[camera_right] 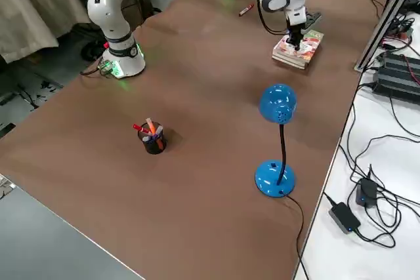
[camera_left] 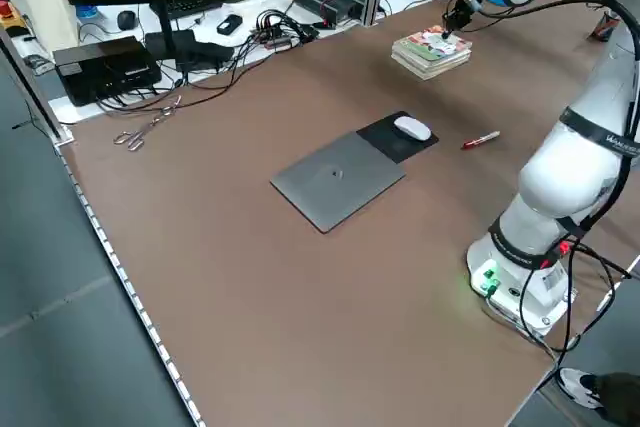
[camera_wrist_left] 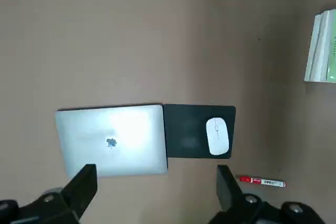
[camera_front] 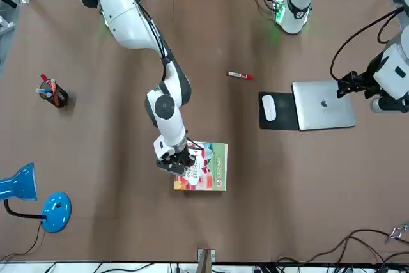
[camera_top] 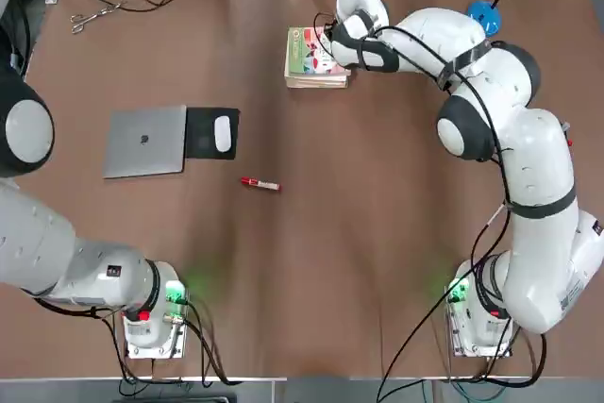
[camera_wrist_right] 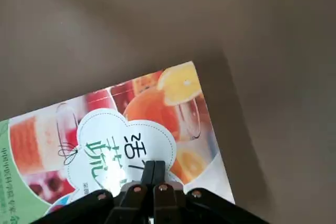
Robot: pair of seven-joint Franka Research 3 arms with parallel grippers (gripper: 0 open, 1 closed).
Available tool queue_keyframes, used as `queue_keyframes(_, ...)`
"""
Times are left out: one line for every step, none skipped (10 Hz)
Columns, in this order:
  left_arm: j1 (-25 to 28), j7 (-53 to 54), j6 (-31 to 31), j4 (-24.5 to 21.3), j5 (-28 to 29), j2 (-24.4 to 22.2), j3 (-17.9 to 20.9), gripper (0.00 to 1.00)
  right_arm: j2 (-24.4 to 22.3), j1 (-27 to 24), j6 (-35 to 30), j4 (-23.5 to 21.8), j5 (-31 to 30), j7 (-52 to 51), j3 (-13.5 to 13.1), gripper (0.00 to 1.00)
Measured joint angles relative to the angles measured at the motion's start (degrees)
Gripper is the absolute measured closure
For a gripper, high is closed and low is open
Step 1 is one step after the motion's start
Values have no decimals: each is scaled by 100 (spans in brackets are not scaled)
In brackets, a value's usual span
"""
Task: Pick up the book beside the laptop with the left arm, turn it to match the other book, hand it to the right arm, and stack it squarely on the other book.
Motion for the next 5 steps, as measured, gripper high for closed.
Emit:
queue_keyframes(2,0,0,0,0,13,2,0,0,6,1,-2,-3,0,-1,99)
queue_keyframes(3,0,0,0,0,24,3,0,0,18,1,-3,-6,0,-1,99)
queue_keyframes(4,0,0,0,0,28,3,0,0,34,1,-4,-10,0,-1,99)
queue_keyframes(5,0,0,1,0,31,3,0,-1,47,1,-5,-15,0,-2,99)
queue_keyframes(6,0,0,2,0,35,3,0,-1,63,1,-7,-19,0,-3,99)
